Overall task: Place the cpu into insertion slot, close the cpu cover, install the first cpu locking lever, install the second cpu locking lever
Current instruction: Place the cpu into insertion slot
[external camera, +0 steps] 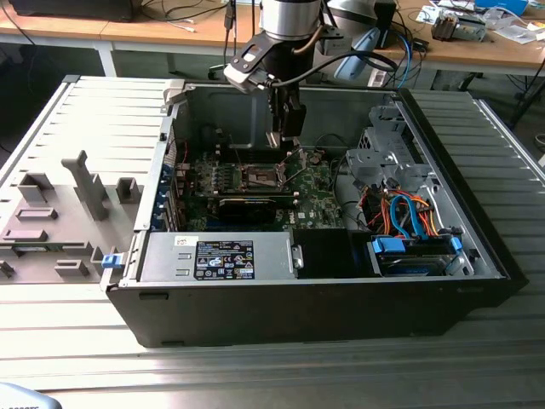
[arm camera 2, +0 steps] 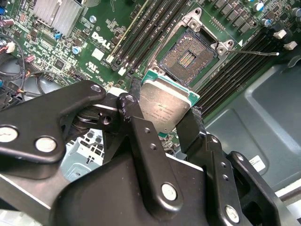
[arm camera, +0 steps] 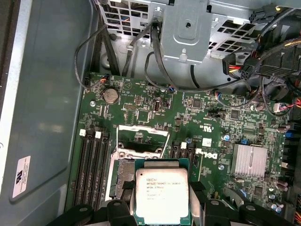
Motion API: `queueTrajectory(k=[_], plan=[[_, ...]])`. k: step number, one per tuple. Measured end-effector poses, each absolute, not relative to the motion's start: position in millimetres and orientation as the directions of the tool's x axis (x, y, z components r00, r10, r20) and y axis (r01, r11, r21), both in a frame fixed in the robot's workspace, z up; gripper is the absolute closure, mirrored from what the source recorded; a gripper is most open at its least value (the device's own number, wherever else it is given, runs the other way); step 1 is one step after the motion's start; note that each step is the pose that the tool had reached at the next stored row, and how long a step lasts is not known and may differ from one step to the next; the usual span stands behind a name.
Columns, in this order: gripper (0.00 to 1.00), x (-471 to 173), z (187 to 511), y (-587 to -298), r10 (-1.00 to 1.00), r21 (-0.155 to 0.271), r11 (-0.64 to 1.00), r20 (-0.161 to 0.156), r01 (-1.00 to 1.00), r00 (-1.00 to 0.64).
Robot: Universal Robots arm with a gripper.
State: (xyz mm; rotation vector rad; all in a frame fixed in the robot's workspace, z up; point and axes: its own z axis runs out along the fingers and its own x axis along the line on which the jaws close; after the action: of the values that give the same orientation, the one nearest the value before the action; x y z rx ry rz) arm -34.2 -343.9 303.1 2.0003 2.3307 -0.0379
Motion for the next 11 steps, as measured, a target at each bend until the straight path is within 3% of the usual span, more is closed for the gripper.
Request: queueTrajectory(k=[11], plan=[[0.45,-34.2,300.7,-343.9,0.99,0.027,0.129,-0.069,0.991,-0.127]])
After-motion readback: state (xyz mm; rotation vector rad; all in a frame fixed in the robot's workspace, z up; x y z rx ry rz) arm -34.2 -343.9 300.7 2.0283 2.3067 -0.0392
